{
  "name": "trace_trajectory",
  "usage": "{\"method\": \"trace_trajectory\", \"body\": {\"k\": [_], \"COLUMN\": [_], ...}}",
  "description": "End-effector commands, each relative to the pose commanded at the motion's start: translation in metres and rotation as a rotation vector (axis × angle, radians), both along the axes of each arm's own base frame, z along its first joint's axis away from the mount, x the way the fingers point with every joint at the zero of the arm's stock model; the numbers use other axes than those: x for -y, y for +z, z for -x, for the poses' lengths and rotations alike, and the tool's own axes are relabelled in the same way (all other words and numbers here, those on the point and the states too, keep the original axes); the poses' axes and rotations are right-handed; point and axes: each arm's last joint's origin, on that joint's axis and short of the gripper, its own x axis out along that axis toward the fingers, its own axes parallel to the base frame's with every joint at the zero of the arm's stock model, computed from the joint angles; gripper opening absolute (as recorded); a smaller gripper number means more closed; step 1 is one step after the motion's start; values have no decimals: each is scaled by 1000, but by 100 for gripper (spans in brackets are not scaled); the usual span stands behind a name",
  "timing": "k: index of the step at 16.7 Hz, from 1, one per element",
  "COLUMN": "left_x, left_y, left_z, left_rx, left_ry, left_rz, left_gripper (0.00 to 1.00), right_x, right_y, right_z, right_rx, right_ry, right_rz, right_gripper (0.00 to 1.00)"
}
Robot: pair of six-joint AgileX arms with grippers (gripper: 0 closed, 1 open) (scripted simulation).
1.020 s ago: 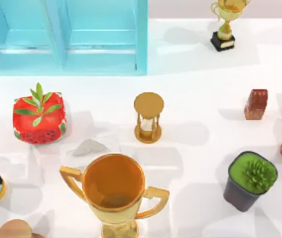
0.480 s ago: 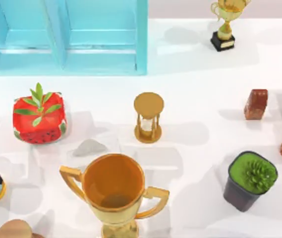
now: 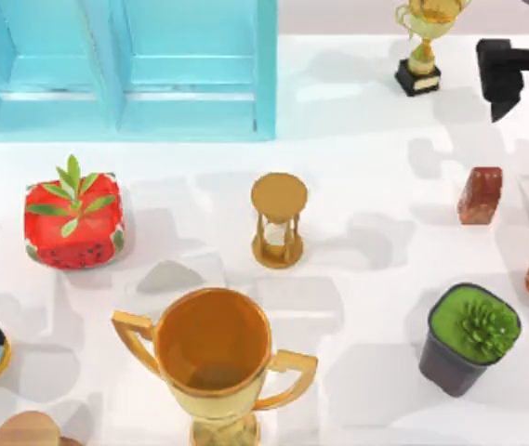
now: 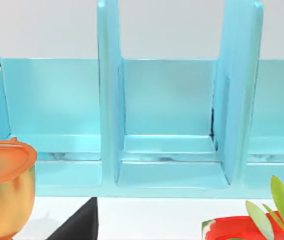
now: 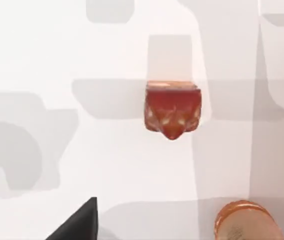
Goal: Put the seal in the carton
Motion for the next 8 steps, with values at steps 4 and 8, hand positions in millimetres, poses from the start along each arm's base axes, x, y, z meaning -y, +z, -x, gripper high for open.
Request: {"method": "trace_trajectory", "body": {"k": [4,8], "left_x": [0,0], "left_y": [0,0], "left_z": [0,0], "left_rx": [0,0], "left_ry": [0,0], "left_rz": [0,0], "left_gripper": [100,100], "right_x": [-17,-22], "right_y": [-39,-55], "right_z": [-39,-49], "right_rx": [-171,-231], "right_ry": [-1,-2], "right_rz": [27,39], "right_gripper": [100,100]}}
